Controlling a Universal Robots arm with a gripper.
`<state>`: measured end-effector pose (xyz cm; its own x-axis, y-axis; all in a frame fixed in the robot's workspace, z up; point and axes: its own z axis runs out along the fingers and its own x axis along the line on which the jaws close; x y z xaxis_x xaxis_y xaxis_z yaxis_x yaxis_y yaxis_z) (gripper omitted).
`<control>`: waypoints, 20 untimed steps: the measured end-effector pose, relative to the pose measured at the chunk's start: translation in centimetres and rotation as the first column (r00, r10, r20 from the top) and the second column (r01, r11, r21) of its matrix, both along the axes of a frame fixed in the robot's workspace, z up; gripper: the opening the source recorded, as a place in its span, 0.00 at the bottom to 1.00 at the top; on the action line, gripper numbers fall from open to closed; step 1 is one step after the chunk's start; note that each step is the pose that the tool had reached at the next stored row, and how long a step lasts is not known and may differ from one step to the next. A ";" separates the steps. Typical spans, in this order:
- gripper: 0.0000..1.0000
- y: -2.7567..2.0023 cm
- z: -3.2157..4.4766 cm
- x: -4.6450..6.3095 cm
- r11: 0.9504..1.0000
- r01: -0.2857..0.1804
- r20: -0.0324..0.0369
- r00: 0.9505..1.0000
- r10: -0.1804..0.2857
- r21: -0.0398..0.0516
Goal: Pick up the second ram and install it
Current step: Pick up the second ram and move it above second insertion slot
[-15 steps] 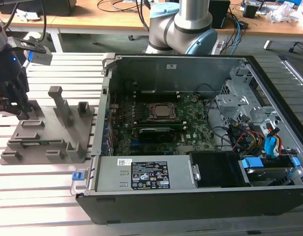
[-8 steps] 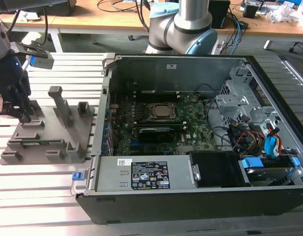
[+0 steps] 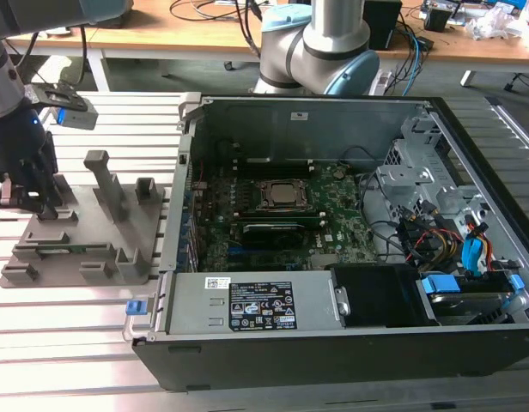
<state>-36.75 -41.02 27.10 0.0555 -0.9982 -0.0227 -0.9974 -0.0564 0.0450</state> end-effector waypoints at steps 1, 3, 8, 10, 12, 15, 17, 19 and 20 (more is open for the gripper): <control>0.30 0.00 -0.17 0.0 1.000 0.000 0.000 1.000 0.000 0.000; 0.30 0.00 -0.58 0.0 1.000 0.000 0.000 1.000 0.000 0.000; 0.30 -0.37 -1.27 -0.1 1.000 0.000 0.000 1.000 0.000 0.000; 0.30 -0.78 -1.67 -0.1 1.000 0.000 0.000 1.000 0.000 0.000; 0.30 -0.94 -2.22 -0.1 1.000 0.000 0.000 1.000 0.000 0.000; 0.30 -0.98 -2.68 -0.1 1.000 0.000 0.000 1.000 0.000 0.000; 0.30 -0.99 -2.95 -0.1 1.000 0.000 0.000 1.000 0.000 0.000; 0.30 -0.99 -3.39 -0.1 1.000 0.000 0.000 1.000 0.000 0.000; 0.30 -0.99 -3.52 -0.1 1.000 0.000 0.000 1.000 0.000 0.000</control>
<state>-36.89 -42.01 23.58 0.0555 -0.9982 -0.0227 -0.9974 -0.0564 0.0450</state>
